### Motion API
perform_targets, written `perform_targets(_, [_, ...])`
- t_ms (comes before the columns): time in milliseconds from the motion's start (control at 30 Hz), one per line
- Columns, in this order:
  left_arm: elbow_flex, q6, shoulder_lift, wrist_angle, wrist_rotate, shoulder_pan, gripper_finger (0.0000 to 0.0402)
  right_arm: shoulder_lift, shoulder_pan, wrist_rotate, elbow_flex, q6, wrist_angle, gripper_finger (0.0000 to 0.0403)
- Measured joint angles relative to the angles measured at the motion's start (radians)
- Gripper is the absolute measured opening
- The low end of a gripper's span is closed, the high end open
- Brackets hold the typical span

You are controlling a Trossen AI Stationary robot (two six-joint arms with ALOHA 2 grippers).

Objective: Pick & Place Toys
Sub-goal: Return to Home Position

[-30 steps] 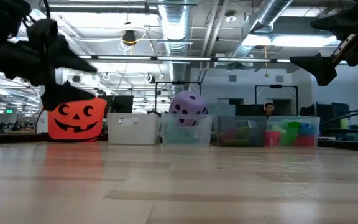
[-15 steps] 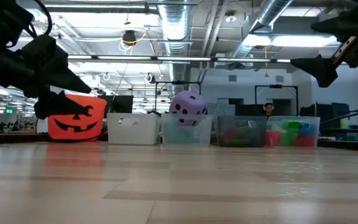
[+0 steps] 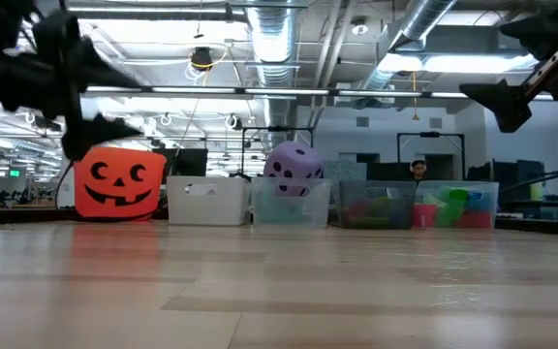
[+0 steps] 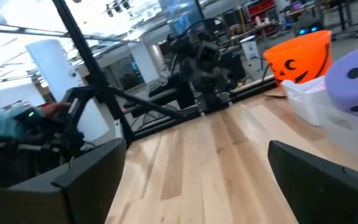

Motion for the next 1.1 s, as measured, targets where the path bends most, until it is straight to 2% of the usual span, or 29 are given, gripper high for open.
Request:
perform_targets(233, [0.000, 0.000, -0.205, -0.002, 0.000, 0.025, 0.0319, 0.000, 0.038, 0.000, 0.000, 0.000, -0.001, 0.0383])
perform_targets(567, [0.000, 0.000, -0.426, -0.002, 0.000, 0.046, 0.0319, 0.000, 0.012, -0.002, 0.000, 0.000, -0.001, 0.0383])
perform_targets(733, [0.000, 0.000, -0.455, -0.003, 0.000, 0.046, 0.0319, 0.000, 0.012, -0.002, 0.000, 0.000, -0.002, 0.0383])
perform_targets(933, [0.000, 0.000, -0.410, -0.007, 0.000, 0.046, 0.0319, 0.011, 0.013, -0.002, 0.000, 0.000, -0.003, 0.0383])
perform_targets(1100, [0.000, 0.000, -0.415, -0.135, 0.000, 0.046, 0.0319, 0.000, 0.003, -0.002, 0.000, 0.000, -0.003, 0.0383])
